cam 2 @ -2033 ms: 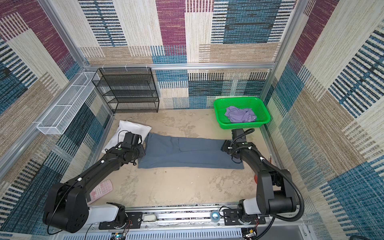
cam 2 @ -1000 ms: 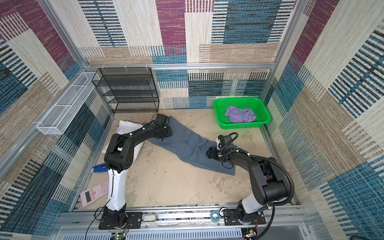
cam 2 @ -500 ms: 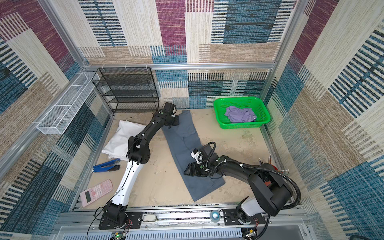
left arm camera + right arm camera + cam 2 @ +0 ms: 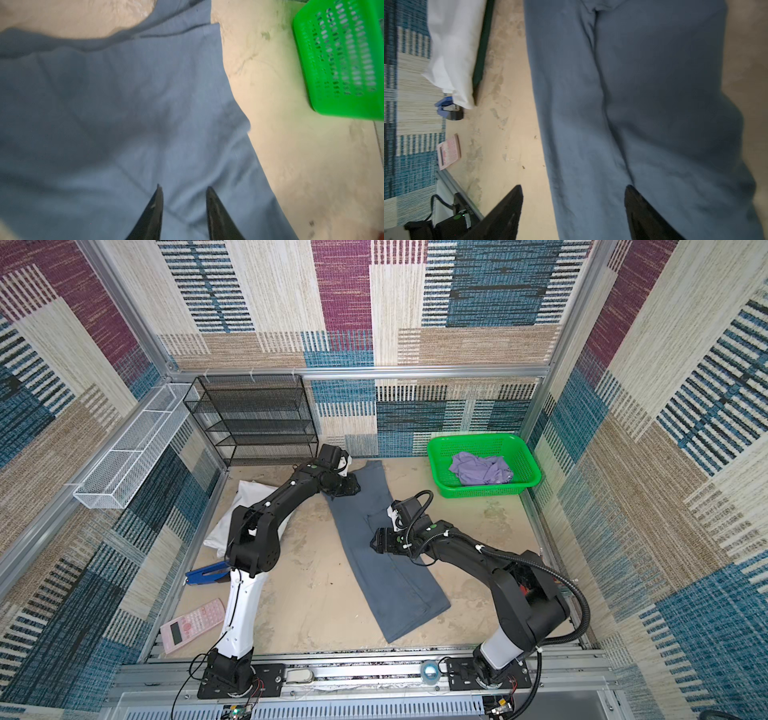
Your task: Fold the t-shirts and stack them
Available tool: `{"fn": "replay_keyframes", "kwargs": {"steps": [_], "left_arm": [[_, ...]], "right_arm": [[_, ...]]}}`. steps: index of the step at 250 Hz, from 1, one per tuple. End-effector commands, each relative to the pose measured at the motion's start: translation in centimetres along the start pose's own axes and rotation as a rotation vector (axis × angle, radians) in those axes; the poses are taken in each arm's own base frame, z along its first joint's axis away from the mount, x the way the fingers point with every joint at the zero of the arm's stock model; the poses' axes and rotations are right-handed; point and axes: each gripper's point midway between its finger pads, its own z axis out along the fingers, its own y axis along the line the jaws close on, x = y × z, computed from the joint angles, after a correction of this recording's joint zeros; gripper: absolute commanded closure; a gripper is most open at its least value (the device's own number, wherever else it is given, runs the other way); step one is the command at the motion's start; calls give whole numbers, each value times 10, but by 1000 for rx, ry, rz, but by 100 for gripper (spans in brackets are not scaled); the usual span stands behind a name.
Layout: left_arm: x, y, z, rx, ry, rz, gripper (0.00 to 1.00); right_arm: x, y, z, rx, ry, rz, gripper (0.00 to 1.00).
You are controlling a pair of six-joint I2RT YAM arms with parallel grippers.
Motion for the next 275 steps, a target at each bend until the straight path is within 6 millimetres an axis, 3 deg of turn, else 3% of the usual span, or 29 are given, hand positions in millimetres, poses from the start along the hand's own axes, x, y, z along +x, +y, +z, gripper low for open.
{"fn": "replay_keyframes", "kwargs": {"steps": [1, 63, 113, 149, 188, 233, 275], "left_arm": [[20, 7, -9, -19, 7, -46, 63], [58, 8, 32, -9, 105, -70, 62], [74, 34, 45, -165, 164, -53, 60], [60, 40, 61, -200, 160, -17, 60], [32, 36, 82, -185, 131, 10, 60], [0, 36, 83, -184, 72, 5, 60], [-12, 26, 68, -125, 38, 14, 60]], "right_arm": [[8, -18, 9, 57, 23, -28, 23], [45, -33, 20, 35, 98, -6, 25], [82, -29, 16, -45, 155, 35, 27], [102, -3, 19, -163, 199, 30, 27], [106, 21, 28, -228, 226, 11, 26], [88, 15, 36, -138, 190, -14, 27], [72, 18, 32, -100, 155, -40, 27]]}}
